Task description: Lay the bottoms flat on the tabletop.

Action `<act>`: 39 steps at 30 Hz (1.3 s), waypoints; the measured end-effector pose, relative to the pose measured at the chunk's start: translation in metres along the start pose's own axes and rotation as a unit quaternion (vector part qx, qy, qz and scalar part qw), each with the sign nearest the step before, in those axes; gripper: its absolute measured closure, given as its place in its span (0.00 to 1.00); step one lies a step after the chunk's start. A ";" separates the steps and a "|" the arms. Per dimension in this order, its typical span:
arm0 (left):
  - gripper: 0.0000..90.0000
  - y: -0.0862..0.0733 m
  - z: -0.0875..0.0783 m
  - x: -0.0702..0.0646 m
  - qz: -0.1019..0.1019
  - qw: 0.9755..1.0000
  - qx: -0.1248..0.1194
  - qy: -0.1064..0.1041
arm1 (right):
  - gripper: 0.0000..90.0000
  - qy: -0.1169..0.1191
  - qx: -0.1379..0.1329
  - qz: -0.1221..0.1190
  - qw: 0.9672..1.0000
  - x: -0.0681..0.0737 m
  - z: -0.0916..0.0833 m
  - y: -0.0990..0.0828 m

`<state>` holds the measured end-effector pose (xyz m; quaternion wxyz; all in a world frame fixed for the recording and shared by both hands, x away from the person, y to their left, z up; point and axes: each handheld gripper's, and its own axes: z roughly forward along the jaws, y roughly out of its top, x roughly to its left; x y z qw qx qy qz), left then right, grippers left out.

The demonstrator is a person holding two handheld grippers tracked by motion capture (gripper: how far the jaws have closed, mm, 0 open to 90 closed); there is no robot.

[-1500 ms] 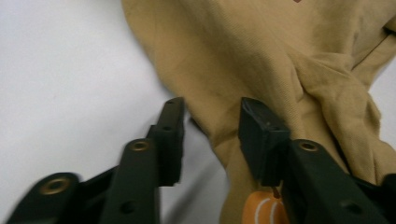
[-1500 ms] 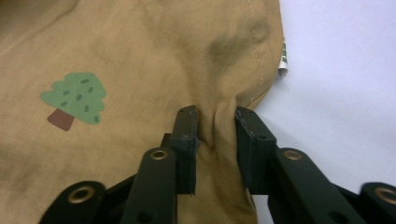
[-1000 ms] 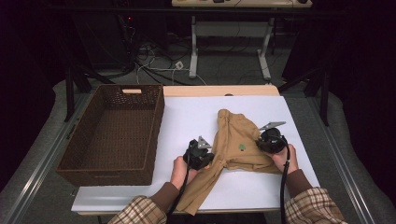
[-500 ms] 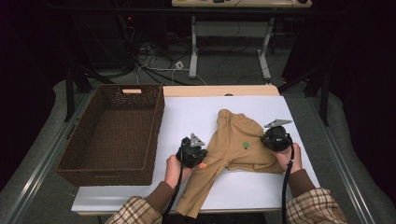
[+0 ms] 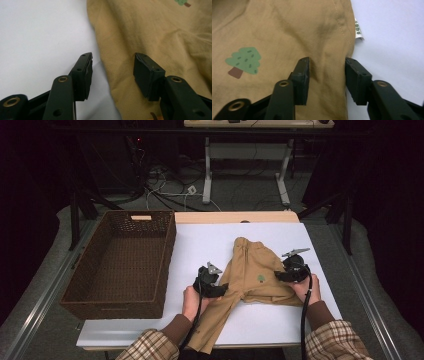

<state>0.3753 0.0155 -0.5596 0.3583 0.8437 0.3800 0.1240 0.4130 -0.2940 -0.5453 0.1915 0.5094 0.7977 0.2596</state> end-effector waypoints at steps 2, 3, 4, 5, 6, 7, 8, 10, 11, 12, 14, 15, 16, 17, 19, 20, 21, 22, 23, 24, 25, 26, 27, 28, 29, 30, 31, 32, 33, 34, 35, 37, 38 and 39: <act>0.64 -0.002 0.000 -0.002 0.001 1.000 -0.006 -0.002 | 0.69 0.008 -0.002 0.002 1.000 0.000 0.000 0.000; 0.68 -0.003 0.000 -0.003 0.002 1.000 -0.008 -0.004 | 0.72 0.009 -0.002 0.003 1.000 0.000 0.000 0.000; 0.71 -0.003 -0.001 -0.004 0.004 1.000 -0.010 -0.007 | 0.75 0.012 -0.004 0.004 1.000 0.000 0.000 0.000; 0.76 -0.004 -0.001 -0.005 0.006 1.000 -0.011 -0.009 | 0.78 0.015 -0.005 0.003 1.000 0.000 0.000 -0.001; 0.81 -0.004 -0.001 -0.004 0.008 1.000 -0.011 -0.015 | 0.82 0.015 -0.005 0.002 1.000 0.000 0.000 -0.001; 0.86 -0.004 -0.001 -0.004 0.006 1.000 -0.012 -0.021 | 0.85 0.014 -0.006 0.002 1.000 0.001 0.000 -0.001; 0.90 -0.004 -0.001 -0.003 0.008 1.000 -0.013 -0.024 | 0.87 0.016 -0.008 -0.002 1.000 0.001 0.000 -0.001; 0.96 -0.005 -0.001 -0.003 0.007 1.000 -0.015 -0.025 | 0.91 0.014 -0.012 -0.008 1.000 0.002 -0.001 -0.001; 0.97 -0.005 -0.001 -0.003 0.008 1.000 -0.016 -0.024 | 0.92 0.015 -0.016 -0.010 1.000 0.003 -0.001 -0.001; 0.98 -0.005 -0.002 -0.004 0.011 1.000 -0.017 -0.020 | 0.92 0.013 -0.018 -0.012 1.000 0.004 -0.001 -0.001; 0.98 -0.005 -0.003 -0.004 0.011 1.000 -0.018 -0.015 | 0.93 0.014 -0.023 -0.017 1.000 0.005 -0.002 -0.001; 0.98 -0.005 -0.005 -0.003 0.010 1.000 -0.021 -0.011 | 0.93 0.015 -0.027 -0.015 0.999 0.006 -0.003 -0.001; 0.98 -0.005 -0.007 -0.002 0.011 1.000 -0.024 -0.008 | 0.93 0.015 -0.029 -0.015 0.999 0.007 -0.004 0.000; 0.98 -0.004 -0.010 -0.001 0.010 1.000 -0.027 -0.004 | 0.93 0.016 -0.033 -0.017 0.999 0.007 -0.005 0.000; 0.98 -0.003 -0.017 0.001 0.010 0.999 -0.036 0.007 | 0.94 0.015 -0.039 -0.019 0.999 0.010 -0.008 0.001; 0.98 -0.003 -0.023 0.002 0.009 0.999 -0.043 0.013 | 0.94 0.016 -0.044 -0.020 0.999 0.011 -0.009 0.001; 0.98 -0.002 -0.026 0.003 0.010 0.999 -0.046 0.015 | 0.94 0.016 -0.049 -0.022 0.998 0.012 -0.011 0.002; 0.98 -0.001 -0.030 0.004 0.008 0.998 -0.052 0.021 | 0.94 0.017 -0.052 -0.021 0.998 0.014 -0.012 0.002; 0.98 0.000 -0.035 0.005 0.008 0.998 -0.058 0.026 | 0.94 0.019 -0.058 -0.023 0.998 0.015 -0.014 0.003; 0.98 0.001 -0.040 0.005 0.009 0.997 -0.067 0.032 | 0.94 0.017 -0.063 -0.025 0.998 0.017 -0.016 0.004; 0.98 0.002 -0.045 0.005 0.012 0.996 -0.074 0.040 | 0.94 0.015 -0.070 -0.027 0.997 0.019 -0.018 0.005; 0.99 0.003 -0.052 0.005 0.016 0.995 -0.082 0.046 | 0.94 0.012 -0.074 -0.027 0.997 0.019 -0.021 0.006; 0.99 0.004 -0.056 0.005 0.019 0.995 -0.087 0.048 | 0.94 0.005 -0.078 -0.030 0.997 0.019 -0.025 0.007; 0.99 0.005 -0.060 0.005 0.023 0.994 -0.093 0.051 | 0.94 0.005 -0.081 -0.029 0.996 0.018 -0.027 0.008; 0.98 0.006 -0.064 0.004 0.031 0.994 -0.094 0.053 | 0.94 0.002 -0.081 -0.026 0.996 0.016 -0.029 0.008; 0.98 0.006 -0.065 0.002 0.036 0.994 -0.094 0.051 | 0.94 0.002 -0.080 -0.023 0.997 0.014 -0.030 0.008; 0.98 0.006 -0.064 0.000 0.040 0.994 -0.088 0.045 | 0.94 0.003 -0.074 -0.022 0.997 0.013 -0.031 0.007; 0.98 0.006 -0.062 -0.002 0.044 0.995 -0.082 0.040 | 0.94 0.001 -0.069 -0.022 0.997 0.013 -0.029 0.006; 0.98 0.006 -0.058 -0.004 0.049 0.996 -0.070 0.034 | 0.94 -0.003 -0.056 -0.024 0.998 0.012 -0.027 0.006; 0.98 0.006 -0.053 -0.006 0.055 0.997 -0.054 0.027 | 0.94 -0.008 -0.041 -0.030 0.999 0.012 -0.024 0.005; 0.97 0.004 -0.049 -0.006 0.056 0.997 -0.044 0.024 | 0.94 -0.011 -0.030 -0.033 0.999 0.012 -0.020 0.004; 0.94 0.002 -0.040 -0.005 0.055 0.998 -0.025 0.013 | 0.94 -0.010 0.002 -0.039 0.999 0.012 -0.010 0.002; 0.91 0.002 -0.039 -0.004 0.051 0.998 -0.022 0.009 | 0.93 -0.008 0.006 -0.037 0.999 0.011 -0.008 0.000; 0.87 0.002 -0.038 -0.002 0.050 0.998 -0.022 0.006 | 0.92 -0.007 0.009 -0.039 0.999 0.011 -0.006 0.000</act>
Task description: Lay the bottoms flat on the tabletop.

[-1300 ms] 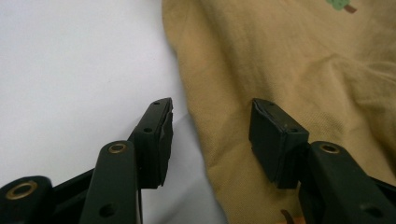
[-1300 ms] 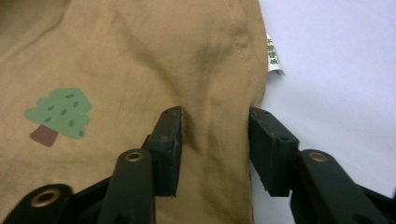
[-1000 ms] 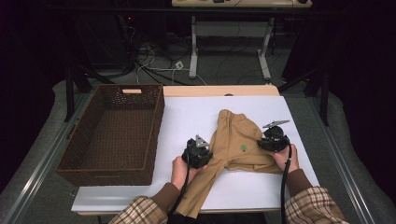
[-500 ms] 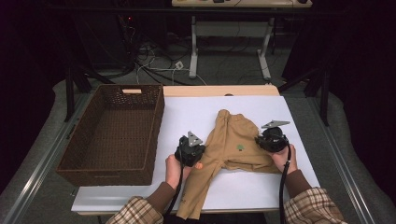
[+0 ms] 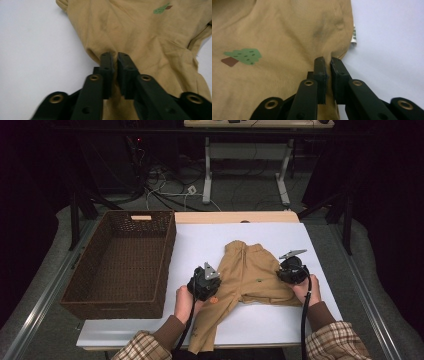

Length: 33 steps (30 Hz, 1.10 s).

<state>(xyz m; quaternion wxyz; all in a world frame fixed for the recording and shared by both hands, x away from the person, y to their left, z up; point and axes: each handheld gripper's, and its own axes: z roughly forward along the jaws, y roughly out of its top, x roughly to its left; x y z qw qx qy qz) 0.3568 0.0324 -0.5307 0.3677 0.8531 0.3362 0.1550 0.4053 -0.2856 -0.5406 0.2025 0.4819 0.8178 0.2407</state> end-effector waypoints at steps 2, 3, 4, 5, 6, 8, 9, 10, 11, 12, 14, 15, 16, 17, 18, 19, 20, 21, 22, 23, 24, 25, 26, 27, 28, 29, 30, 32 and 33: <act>0.78 0.002 -0.001 0.003 -0.008 1.000 -0.005 -0.001 | 0.86 -0.001 -0.001 0.001 1.000 -0.001 -0.001 0.001; 0.72 0.004 -0.002 0.004 -0.012 1.000 -0.006 0.000 | 0.81 -0.001 -0.001 0.001 1.000 -0.001 -0.001 0.001; 0.68 0.005 -0.003 0.005 -0.016 1.000 -0.013 0.004 | 0.79 0.000 -0.008 0.002 1.000 -0.002 -0.002 0.002; 0.63 0.007 -0.004 0.006 -0.022 1.000 -0.017 0.010 | 0.77 0.001 -0.015 0.003 1.000 -0.003 -0.003 0.002; 0.57 0.009 -0.004 0.007 -0.027 0.999 -0.017 0.013 | 0.73 0.000 -0.019 0.004 1.000 -0.003 -0.004 0.003; 0.52 0.011 -0.004 0.010 -0.037 0.999 -0.022 0.017 | 0.69 0.001 -0.033 0.007 0.999 -0.004 -0.005 0.005; 0.51 0.012 -0.004 0.011 -0.041 0.999 -0.024 0.020 | 0.67 0.001 -0.034 0.007 0.999 -0.004 -0.006 0.006; 0.50 0.013 -0.003 0.013 -0.045 0.998 -0.024 0.022 | 0.64 -0.001 -0.037 0.008 0.999 -0.004 -0.006 0.006; 0.49 0.014 -0.003 0.014 -0.050 0.998 -0.028 0.026 | 0.63 -0.001 -0.036 0.010 0.999 -0.005 -0.005 0.007; 0.48 0.014 -0.002 0.014 -0.054 0.998 -0.030 0.027 | 0.62 0.000 -0.036 0.009 0.999 -0.006 -0.003 0.007; 0.48 0.016 0.001 0.016 -0.055 0.998 -0.027 0.033 | 0.60 0.000 -0.032 0.017 0.999 -0.007 0.000 0.007; 0.49 0.015 0.003 0.017 -0.059 0.997 -0.028 0.033 | 0.60 0.000 -0.030 0.018 0.999 -0.008 0.002 0.007; 0.50 0.014 0.006 0.018 -0.061 0.997 -0.026 0.029 | 0.59 0.001 -0.029 0.020 0.999 -0.009 0.003 0.006; 0.53 0.013 0.009 0.019 -0.063 0.997 -0.021 0.024 | 0.59 0.005 -0.029 0.022 0.999 -0.009 0.005 0.006; 0.57 0.011 0.013 0.020 -0.064 0.998 -0.018 0.017 | 0.59 0.008 -0.027 0.024 0.999 -0.009 0.006 0.006; 0.60 0.009 0.016 0.020 -0.063 0.998 -0.016 0.011 | 0.59 0.009 -0.024 0.026 0.999 -0.009 0.007 0.006; 0.64 0.007 0.020 0.019 -0.060 0.998 -0.008 0.005 | 0.59 0.012 -0.022 0.026 0.999 -0.010 0.008 0.006; 0.68 0.005 0.025 0.019 -0.060 0.998 -0.003 0.000 | 0.60 0.013 -0.018 0.026 0.999 -0.009 0.009 0.006; 0.70 0.003 0.028 0.018 -0.058 0.998 0.000 -0.005 | 0.60 0.014 -0.019 0.027 0.999 -0.010 0.010 0.006; 0.74 0.001 0.030 0.018 -0.057 0.998 0.003 -0.009 | 0.63 0.018 -0.020 0.028 0.999 -0.010 0.010 0.005; 0.78 0.000 0.032 0.017 -0.058 0.998 0.003 -0.012 | 0.66 0.023 -0.021 0.029 0.999 -0.010 0.011 0.005; 0.82 -0.001 0.033 0.018 -0.052 0.999 0.003 -0.012 | 0.68 0.027 -0.022 0.030 0.999 -0.010 0.011 0.005; 0.85 -0.001 0.033 0.017 -0.052 0.999 0.002 -0.014 | 0.71 0.030 -0.022 0.030 0.999 -0.010 0.011 0.005; 0.89 -0.001 0.033 0.017 -0.049 0.999 0.002 -0.014 | 0.75 0.032 -0.023 0.029 0.999 -0.010 0.011 0.004; 0.92 -0.001 0.033 0.017 -0.049 0.999 0.002 -0.014 | 0.75 0.032 -0.023 0.029 0.999 -0.010 0.011 0.004; 0.94 -0.001 0.031 0.014 -0.045 0.999 -0.001 -0.005 | 0.84 0.038 -0.026 0.032 0.998 -0.010 0.011 0.004; 0.95 -0.001 0.030 0.014 -0.041 0.999 0.000 0.000 | 0.89 0.041 -0.028 0.033 0.998 -0.010 0.011 0.004; 0.95 0.001 0.025 0.014 -0.038 0.999 -0.002 0.009 | 0.92 0.038 -0.028 0.031 0.998 -0.009 0.010 0.004; 0.95 0.001 0.023 0.014 -0.033 0.999 0.001 0.015 | 0.93 0.038 -0.026 0.029 0.999 -0.008 0.009 0.004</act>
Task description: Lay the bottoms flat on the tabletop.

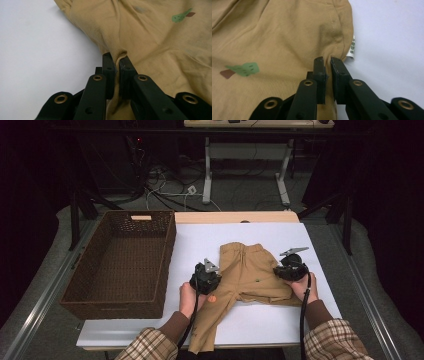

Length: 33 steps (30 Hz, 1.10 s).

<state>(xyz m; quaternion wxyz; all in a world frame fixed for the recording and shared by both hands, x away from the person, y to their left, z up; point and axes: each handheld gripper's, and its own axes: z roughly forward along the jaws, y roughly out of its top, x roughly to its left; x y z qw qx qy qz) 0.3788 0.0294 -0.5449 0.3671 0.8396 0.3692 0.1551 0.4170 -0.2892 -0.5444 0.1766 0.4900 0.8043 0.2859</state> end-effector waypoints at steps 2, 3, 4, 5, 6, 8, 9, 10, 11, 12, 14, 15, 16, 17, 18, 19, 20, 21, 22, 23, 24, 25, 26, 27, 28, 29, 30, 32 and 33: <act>0.95 0.001 -0.006 0.000 0.002 1.000 -0.005 0.005 | 0.93 0.000 0.000 -0.011 1.000 0.003 -0.004 0.001; 0.95 0.002 -0.009 -0.001 0.006 1.000 -0.005 0.006 | 0.93 -0.001 -0.005 -0.016 1.000 0.005 -0.007 0.002; 0.93 0.002 -0.011 -0.002 0.009 1.000 -0.005 0.008 | 0.93 -0.003 -0.005 -0.020 1.000 0.006 -0.010 0.003; 0.89 0.002 -0.012 -0.002 0.009 1.000 -0.008 0.012 | 0.93 -0.006 -0.001 -0.026 1.000 0.007 -0.013 0.003; 0.84 0.002 -0.014 -0.002 0.010 1.000 -0.011 0.015 | 0.93 -0.010 0.005 -0.032 0.999 0.007 -0.013 0.004; 0.66 0.004 -0.015 -0.002 0.010 0.999 -0.013 0.034 | 0.91 -0.015 0.020 -0.032 0.999 0.007 -0.011 0.004; 0.58 0.005 -0.015 -0.001 0.005 0.999 -0.014 0.035 | 0.89 -0.017 0.026 -0.031 0.999 0.006 -0.009 0.003; 0.54 0.005 -0.016 0.001 -0.002 0.999 -0.017 0.036 | 0.86 -0.018 0.028 -0.030 0.999 0.005 -0.008 0.003; 0.52 0.006 -0.017 0.002 -0.006 0.999 -0.018 0.038 | 0.84 -0.022 0.030 -0.030 0.999 0.005 -0.007 0.002; 0.49 0.007 -0.018 0.004 -0.009 0.999 -0.020 0.036 | 0.81 -0.024 0.027 -0.030 0.999 0.004 -0.007 0.002; 0.47 0.008 -0.020 0.005 -0.016 0.999 -0.026 0.038 | 0.76 -0.028 0.019 -0.027 0.999 0.003 -0.008 0.003; 0.46 0.009 -0.020 0.006 -0.019 0.999 -0.030 0.037 | 0.74 -0.029 0.012 -0.023 0.999 0.003 -0.009 0.003; 0.46 0.010 -0.022 0.006 -0.022 0.999 -0.034 0.037 | 0.73 -0.027 0.007 -0.022 0.999 0.002 -0.009 0.003; 0.46 0.010 -0.023 0.007 -0.027 0.998 -0.041 0.033 | 0.73 -0.027 0.001 -0.020 0.999 0.002 -0.008 0.003; 0.48 0.011 -0.026 0.007 -0.039 0.998 -0.051 0.022 | 0.73 -0.027 -0.004 -0.018 0.999 0.002 -0.009 0.003; 0.48 0.012 -0.028 0.008 -0.046 0.997 -0.055 0.016 | 0.73 -0.031 -0.009 -0.023 0.999 0.002 -0.009 0.004; 0.48 0.013 -0.029 0.008 -0.044 0.997 -0.056 0.016 | 0.75 -0.035 -0.011 -0.023 0.999 0.003 -0.010 0.004; 0.48 0.014 -0.029 0.008 -0.042 0.997 -0.056 0.017 | 0.76 -0.038 -0.015 -0.022 0.999 0.003 -0.010 0.004; 0.50 0.014 -0.029 0.008 -0.042 0.997 -0.057 0.019 | 0.78 -0.039 -0.018 -0.022 0.999 0.003 -0.011 0.005; 0.52 0.014 -0.028 0.010 -0.043 0.997 -0.054 0.019 | 0.78 -0.040 -0.019 -0.022 0.999 0.003 -0.011 0.005; 0.55 0.013 -0.026 0.011 -0.045 0.998 -0.051 0.016 | 0.78 -0.039 -0.021 -0.020 0.999 0.003 -0.010 0.005; 0.60 0.012 -0.024 0.013 -0.048 0.998 -0.046 0.012 | 0.78 -0.038 -0.019 -0.020 0.999 0.002 -0.009 0.005; 0.66 0.011 -0.021 0.014 -0.050 0.998 -0.043 0.008 | 0.77 -0.036 -0.016 -0.020 0.999 0.002 -0.007 0.006; 0.70 0.010 -0.017 0.015 -0.050 0.998 -0.032 0.003 | 0.76 -0.031 -0.015 -0.017 0.999 0.002 -0.005 0.005; 0.70 0.009 -0.013 0.016 -0.049 0.999 -0.021 -0.003 | 0.74 -0.028 -0.011 -0.015 0.999 0.002 -0.003 0.006; 0.70 0.007 -0.009 0.016 -0.052 0.998 -0.014 -0.007 | 0.71 -0.027 -0.007 -0.015 0.999 0.002 -0.001 0.006; 0.71 0.005 -0.005 0.016 -0.049 0.999 -0.002 -0.013 | 0.69 -0.026 -0.005 -0.010 1.000 0.002 0.000 0.006; 0.74 0.002 0.002 0.015 -0.047 0.999 0.011 -0.022 | 0.66 -0.025 0.003 -0.006 1.000 0.002 0.003 0.006; 0.78 0.000 0.005 0.014 -0.046 0.998 0.015 -0.026 | 0.66 -0.025 0.004 -0.006 1.000 0.001 0.003 0.006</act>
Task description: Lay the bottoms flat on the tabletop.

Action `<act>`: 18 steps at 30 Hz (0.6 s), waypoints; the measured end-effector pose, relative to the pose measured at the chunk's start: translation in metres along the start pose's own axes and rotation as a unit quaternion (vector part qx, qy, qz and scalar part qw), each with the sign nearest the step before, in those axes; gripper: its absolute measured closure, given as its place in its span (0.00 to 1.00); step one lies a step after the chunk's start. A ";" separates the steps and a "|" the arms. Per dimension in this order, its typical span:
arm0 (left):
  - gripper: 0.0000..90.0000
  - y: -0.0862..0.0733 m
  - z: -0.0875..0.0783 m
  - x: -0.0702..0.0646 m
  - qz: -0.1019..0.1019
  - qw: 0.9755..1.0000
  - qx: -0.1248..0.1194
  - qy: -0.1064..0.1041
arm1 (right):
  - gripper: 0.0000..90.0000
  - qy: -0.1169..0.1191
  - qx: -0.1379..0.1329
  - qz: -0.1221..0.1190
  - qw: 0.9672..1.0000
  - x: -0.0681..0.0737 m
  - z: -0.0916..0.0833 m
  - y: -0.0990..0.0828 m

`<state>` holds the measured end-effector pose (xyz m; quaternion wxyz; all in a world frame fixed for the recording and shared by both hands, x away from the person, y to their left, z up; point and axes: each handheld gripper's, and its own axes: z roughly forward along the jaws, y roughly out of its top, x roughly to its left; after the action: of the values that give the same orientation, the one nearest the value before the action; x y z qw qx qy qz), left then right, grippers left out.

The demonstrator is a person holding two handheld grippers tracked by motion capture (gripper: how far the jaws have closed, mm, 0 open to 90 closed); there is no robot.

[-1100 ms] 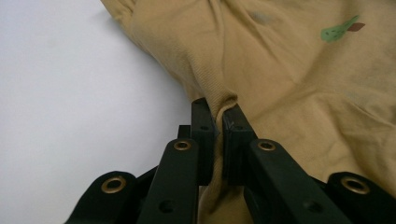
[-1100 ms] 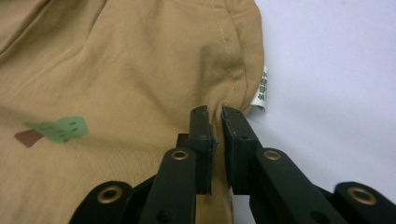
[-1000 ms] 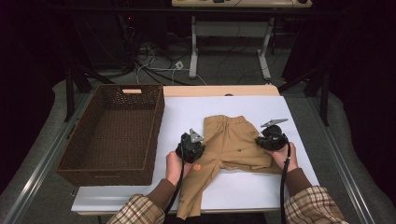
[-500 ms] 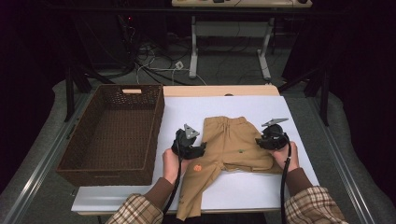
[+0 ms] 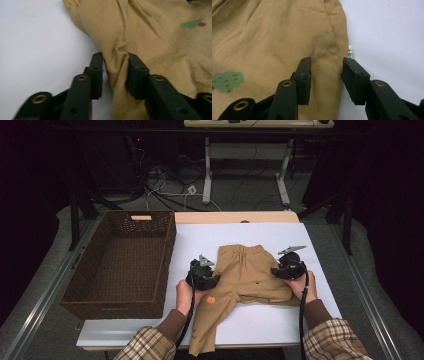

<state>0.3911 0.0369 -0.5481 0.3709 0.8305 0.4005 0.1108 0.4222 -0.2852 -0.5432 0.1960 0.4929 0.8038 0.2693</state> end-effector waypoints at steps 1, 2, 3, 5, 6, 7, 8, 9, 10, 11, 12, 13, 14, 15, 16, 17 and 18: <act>0.82 0.000 0.001 0.000 0.003 1.000 0.003 -0.001 | 0.65 0.001 0.003 0.002 1.000 -0.001 0.000 0.000; 0.83 0.000 0.002 0.001 0.004 1.000 0.005 -0.005 | 0.65 0.002 0.005 0.007 1.000 -0.002 0.001 -0.001; 0.85 -0.001 0.003 0.001 0.002 1.000 0.007 -0.008 | 0.66 0.006 0.004 0.011 1.000 -0.003 0.001 -0.001; 0.88 -0.003 0.004 0.002 0.006 1.000 0.008 -0.014 | 0.71 0.016 0.002 0.019 1.000 -0.006 0.001 -0.002; 0.91 -0.004 0.005 0.002 0.009 1.000 0.007 -0.015 | 0.74 0.023 0.002 0.022 0.999 -0.006 0.002 -0.003; 0.92 -0.005 0.005 0.002 0.011 1.000 0.006 -0.013 | 0.78 0.027 -0.002 0.025 0.999 -0.007 0.002 -0.003; 0.93 -0.005 0.005 0.002 0.014 1.000 0.005 -0.011 | 0.82 0.031 -0.004 0.027 0.999 -0.007 0.002 -0.003; 0.94 -0.004 0.004 0.001 0.016 1.000 0.003 -0.006 | 0.85 0.036 -0.006 0.028 0.999 -0.007 0.003 -0.004; 0.94 -0.004 0.002 0.001 0.017 1.000 0.001 -0.001 | 0.89 0.040 -0.007 0.028 0.999 -0.007 0.003 -0.004; 0.95 -0.004 0.000 0.000 0.019 1.000 -0.002 0.004 | 0.91 0.040 -0.008 0.025 0.999 -0.006 0.002 -0.004; 0.95 -0.004 0.000 0.000 0.019 1.000 -0.002 0.004 | 0.92 0.038 -0.009 0.020 0.999 -0.005 0.001 -0.003; 0.95 -0.002 -0.005 -0.001 0.026 1.000 -0.007 0.014 | 0.93 0.034 -0.010 0.015 0.999 -0.003 -0.001 -0.003; 0.95 -0.001 -0.009 -0.002 0.028 0.999 -0.009 0.017 | 0.93 0.029 -0.020 0.008 0.999 -0.003 -0.005 -0.001; 0.95 -0.001 -0.012 -0.002 0.031 0.999 -0.011 0.016 | 0.94 0.026 -0.024 0.005 0.999 0.000 -0.011 0.001; 0.95 -0.001 -0.015 -0.002 0.032 0.999 -0.011 0.012 | 0.94 0.021 -0.027 -0.005 0.999 0.002 -0.017 0.002; 0.95 -0.001 -0.017 -0.003 0.031 0.999 -0.009 0.006 | 0.94 0.014 -0.032 -0.012 0.999 0.004 -0.022 0.003; 0.94 -0.001 -0.017 -0.004 0.035 0.999 -0.006 0.002 | 0.94 0.009 -0.031 -0.019 0.999 0.005 -0.025 0.003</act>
<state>0.3803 0.0434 -0.5361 0.3705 0.8416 0.3714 0.1281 0.4074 -0.2856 -0.5223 0.2090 0.4683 0.8062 0.2952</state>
